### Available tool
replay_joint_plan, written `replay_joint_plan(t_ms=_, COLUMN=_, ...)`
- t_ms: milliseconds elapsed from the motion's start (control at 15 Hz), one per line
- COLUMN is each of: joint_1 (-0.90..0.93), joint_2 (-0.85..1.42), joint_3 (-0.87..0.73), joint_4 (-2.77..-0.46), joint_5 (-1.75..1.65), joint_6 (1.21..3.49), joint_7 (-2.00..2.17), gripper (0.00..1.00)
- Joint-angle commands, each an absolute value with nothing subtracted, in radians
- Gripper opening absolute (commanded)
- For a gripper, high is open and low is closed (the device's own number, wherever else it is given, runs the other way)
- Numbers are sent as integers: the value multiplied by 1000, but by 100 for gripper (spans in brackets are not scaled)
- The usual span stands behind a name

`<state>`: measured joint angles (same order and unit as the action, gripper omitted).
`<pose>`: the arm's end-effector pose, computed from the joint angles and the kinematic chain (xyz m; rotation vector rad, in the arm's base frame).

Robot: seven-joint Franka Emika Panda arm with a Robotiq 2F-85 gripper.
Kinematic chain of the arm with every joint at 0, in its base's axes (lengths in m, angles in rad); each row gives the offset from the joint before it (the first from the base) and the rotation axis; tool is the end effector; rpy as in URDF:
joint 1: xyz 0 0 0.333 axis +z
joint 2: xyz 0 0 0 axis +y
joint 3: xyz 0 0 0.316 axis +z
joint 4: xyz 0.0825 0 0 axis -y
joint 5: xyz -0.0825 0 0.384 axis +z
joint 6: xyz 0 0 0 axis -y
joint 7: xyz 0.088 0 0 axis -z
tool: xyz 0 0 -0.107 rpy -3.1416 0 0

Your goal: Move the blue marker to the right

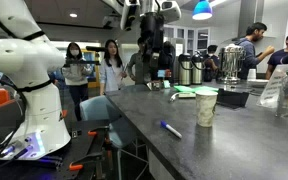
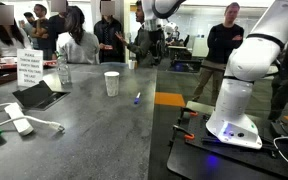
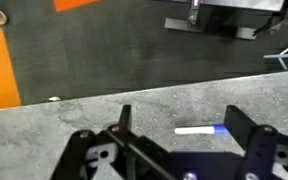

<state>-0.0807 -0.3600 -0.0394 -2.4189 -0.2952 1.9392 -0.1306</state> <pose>0.4143 -0.0703 0.4361 2.8888 0.1987 -0.2168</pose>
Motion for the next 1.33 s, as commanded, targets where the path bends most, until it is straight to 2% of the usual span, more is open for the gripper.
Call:
replay_joint_plan(t_ms=0, joint_1=-70, joint_2=-360, joint_3=-49, joint_4=-2417, joint_5=-298, joint_6=1936, joint_7=-128, gripper=100)
replay_joint_plan(t_ms=333, joint_1=-70, joint_2=-360, joint_3=-49, joint_4=-2417, joint_5=-298, joint_6=1936, joint_7=-128, gripper=100)
replay_joint_plan(t_ms=667, joint_1=-70, joint_2=-320, joint_3=-16, joint_4=-2399, joint_5=-192, joint_6=1947, joint_7=156, gripper=100)
replay_joint_plan(t_ms=1267, joint_1=-65, joint_2=4, joint_3=-10, joint_4=-2275, joint_5=56, joint_6=2208, joint_7=501, gripper=100)
